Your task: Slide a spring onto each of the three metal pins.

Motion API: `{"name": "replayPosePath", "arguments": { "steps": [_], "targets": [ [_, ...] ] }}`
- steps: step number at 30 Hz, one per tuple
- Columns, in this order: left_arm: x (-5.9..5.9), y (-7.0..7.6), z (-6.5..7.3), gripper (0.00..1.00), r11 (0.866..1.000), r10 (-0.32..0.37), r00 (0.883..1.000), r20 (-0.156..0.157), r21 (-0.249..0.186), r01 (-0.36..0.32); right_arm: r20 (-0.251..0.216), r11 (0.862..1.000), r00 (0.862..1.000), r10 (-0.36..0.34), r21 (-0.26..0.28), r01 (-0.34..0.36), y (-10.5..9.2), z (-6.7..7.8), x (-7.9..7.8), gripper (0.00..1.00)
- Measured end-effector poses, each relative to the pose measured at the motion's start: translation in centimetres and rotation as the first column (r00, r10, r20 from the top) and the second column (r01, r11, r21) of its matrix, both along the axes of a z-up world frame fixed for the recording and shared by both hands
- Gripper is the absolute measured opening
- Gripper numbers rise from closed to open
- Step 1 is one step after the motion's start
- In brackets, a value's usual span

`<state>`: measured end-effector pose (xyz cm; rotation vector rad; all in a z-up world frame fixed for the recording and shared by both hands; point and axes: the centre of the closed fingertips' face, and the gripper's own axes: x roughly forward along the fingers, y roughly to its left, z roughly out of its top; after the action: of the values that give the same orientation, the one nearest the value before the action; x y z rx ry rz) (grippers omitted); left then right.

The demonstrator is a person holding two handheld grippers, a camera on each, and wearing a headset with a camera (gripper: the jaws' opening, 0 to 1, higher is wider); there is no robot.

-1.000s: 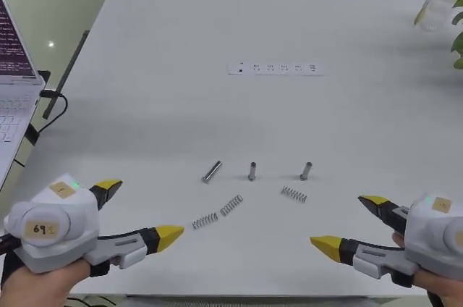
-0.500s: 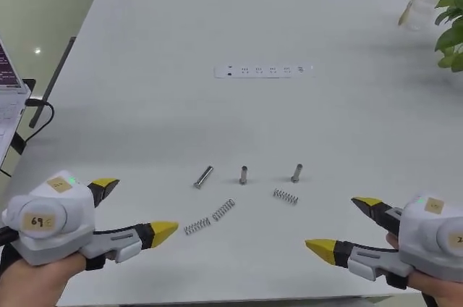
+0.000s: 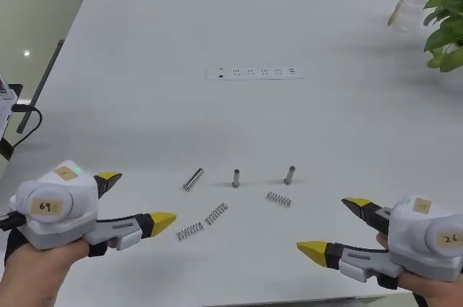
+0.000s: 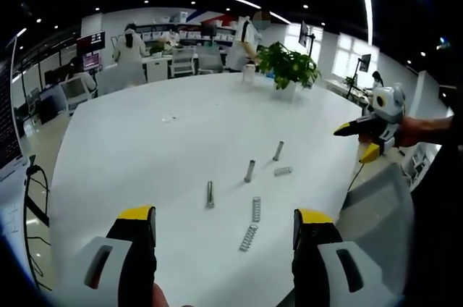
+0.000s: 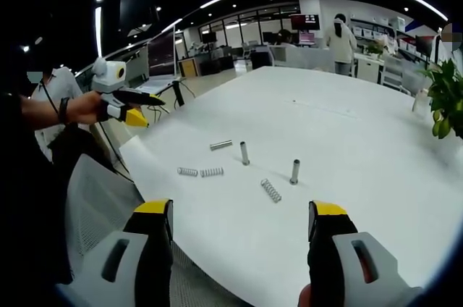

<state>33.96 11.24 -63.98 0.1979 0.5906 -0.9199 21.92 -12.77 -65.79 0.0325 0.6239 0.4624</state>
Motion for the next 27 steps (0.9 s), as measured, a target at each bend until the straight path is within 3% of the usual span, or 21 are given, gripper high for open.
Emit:
{"name": "replayPosePath", "arguments": {
  "steps": [15,27],
  "targets": [
    [3.0,-2.1,-0.9,0.73,0.999,-0.048,0.999,0.0,0.01,0.048,-0.01,1.0,1.0,-0.006,0.001,0.006,0.0,-0.3,0.0,0.75],
    [4.9,-4.1,-2.3,0.71,0.998,-0.069,0.997,-0.027,0.007,0.069,-0.019,1.0,1.0,-0.012,0.003,0.012,-0.2,-0.4,0.0,0.74]
  ]
}}
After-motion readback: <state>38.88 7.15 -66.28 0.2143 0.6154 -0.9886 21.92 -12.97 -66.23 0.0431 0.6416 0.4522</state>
